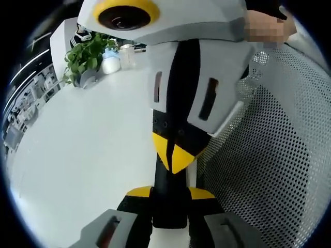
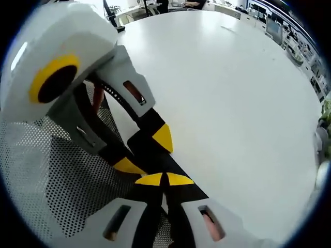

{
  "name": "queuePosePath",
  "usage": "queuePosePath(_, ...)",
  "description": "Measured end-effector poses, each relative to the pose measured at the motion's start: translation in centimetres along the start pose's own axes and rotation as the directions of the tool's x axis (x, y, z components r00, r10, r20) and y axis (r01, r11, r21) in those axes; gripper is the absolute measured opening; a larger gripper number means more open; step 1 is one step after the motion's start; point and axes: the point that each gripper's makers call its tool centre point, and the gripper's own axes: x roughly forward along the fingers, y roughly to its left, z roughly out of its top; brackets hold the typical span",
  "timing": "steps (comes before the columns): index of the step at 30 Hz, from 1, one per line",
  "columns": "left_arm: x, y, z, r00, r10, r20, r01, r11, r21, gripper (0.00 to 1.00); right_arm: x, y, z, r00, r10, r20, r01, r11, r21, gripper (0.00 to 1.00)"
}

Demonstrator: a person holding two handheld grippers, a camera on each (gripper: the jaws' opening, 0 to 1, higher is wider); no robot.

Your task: Press the specified remote control buttons in sequence, fully releasing each button before pressing the next.

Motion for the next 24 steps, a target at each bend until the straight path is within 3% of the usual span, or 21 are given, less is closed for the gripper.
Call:
queuePosePath(3, -0.02, -0.01, 0.02, 1.000, 0.004, 0.006, -0.004, 1.000, -0.003, 0.25, -0.02, -0.08, 0.07, 1.000, 0.014, 0.002, -0.014, 1.000, 0.021, 0.00)
queuePosePath(8, -0.01, -0.02, 0.03, 1.000, 0.005, 0.002, -0.005, 1.000, 0.001, 0.25, -0.01, 0.24, 0.08, 0.999, -0.033, -0.015, 0.031, 0.990, -0.135, 0.00)
queuePosePath(14, -0.01, -0.05, 0.07, 1.000, 0.005, 0.001, -0.005, 1.000, 0.003, 0.25, 0.03, 0.33, 0.44, 1.000, -0.006, 0.001, 0.006, 0.996, -0.094, 0.00)
queuePosePath(24, 0.01, -0.05, 0.05, 1.000, 0.002, 0.005, -0.002, 1.000, 0.003, 0.25, 0.27, 0.49, 0.74, 1.000, -0.005, 0.002, 0.005, 0.995, -0.096, 0.00)
